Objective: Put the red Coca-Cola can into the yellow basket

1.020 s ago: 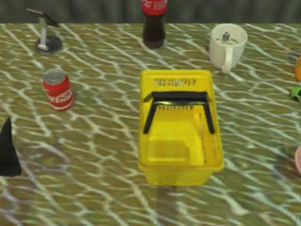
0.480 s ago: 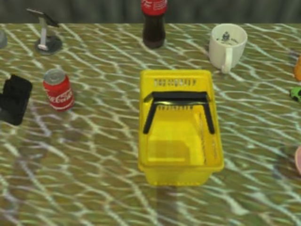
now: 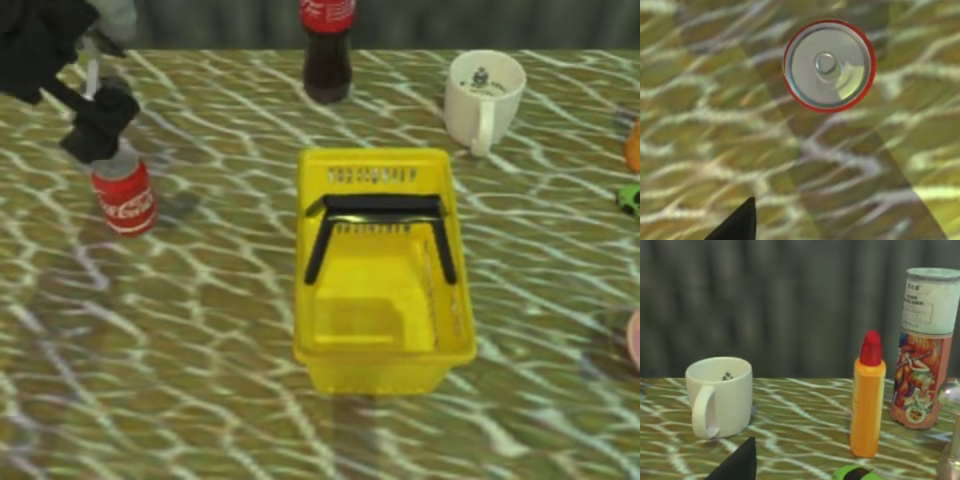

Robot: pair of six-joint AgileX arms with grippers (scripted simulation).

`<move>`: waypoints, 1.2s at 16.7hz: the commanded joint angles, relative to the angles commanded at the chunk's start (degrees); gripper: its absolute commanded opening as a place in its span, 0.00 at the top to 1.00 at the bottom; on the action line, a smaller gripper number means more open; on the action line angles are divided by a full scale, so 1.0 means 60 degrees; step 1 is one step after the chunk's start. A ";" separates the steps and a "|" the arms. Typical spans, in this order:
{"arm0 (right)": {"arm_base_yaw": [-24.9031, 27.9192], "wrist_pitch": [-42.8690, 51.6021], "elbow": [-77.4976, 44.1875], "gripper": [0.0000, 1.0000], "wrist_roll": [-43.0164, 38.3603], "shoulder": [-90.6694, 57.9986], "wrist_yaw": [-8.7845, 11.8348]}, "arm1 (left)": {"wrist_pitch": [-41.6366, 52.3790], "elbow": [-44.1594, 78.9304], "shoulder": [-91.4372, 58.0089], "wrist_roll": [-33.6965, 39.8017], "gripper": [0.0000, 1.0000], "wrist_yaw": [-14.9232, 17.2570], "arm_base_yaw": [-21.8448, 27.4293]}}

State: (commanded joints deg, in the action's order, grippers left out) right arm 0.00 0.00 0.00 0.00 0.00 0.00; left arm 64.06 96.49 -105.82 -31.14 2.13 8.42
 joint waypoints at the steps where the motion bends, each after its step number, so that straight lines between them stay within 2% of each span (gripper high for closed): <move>1: 0.0000 0.0000 0.0000 0.00 0.0000 0.0000 0.0000 | 0.0381 0.0763 -0.0908 -0.0231 0.00 -0.0040 -0.0007; 5: 0.0000 0.0000 0.0000 0.00 0.0000 0.0000 0.0000 | 0.1537 0.3285 -0.3839 -0.0988 0.00 -0.0196 -0.0062; 9: 0.0000 0.0000 0.0000 0.00 0.0000 0.0000 0.0000 | 0.2080 0.4605 -0.5243 -0.1381 0.00 -0.0296 -0.0117; 16: 0.0000 0.0000 0.0000 0.00 0.0000 0.0000 0.0000 | 0.2066 0.4646 -0.5341 -0.1393 0.00 -0.0300 -0.0083; 20: 0.0000 0.0000 0.0000 0.00 0.0000 0.0000 0.0000 | 0.1065 0.3782 -0.5445 -0.1401 0.00 -0.0303 -0.0115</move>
State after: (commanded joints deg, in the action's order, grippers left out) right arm 0.00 0.00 0.00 0.00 0.00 0.00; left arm 70.45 119.18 -138.49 -39.55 0.31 7.73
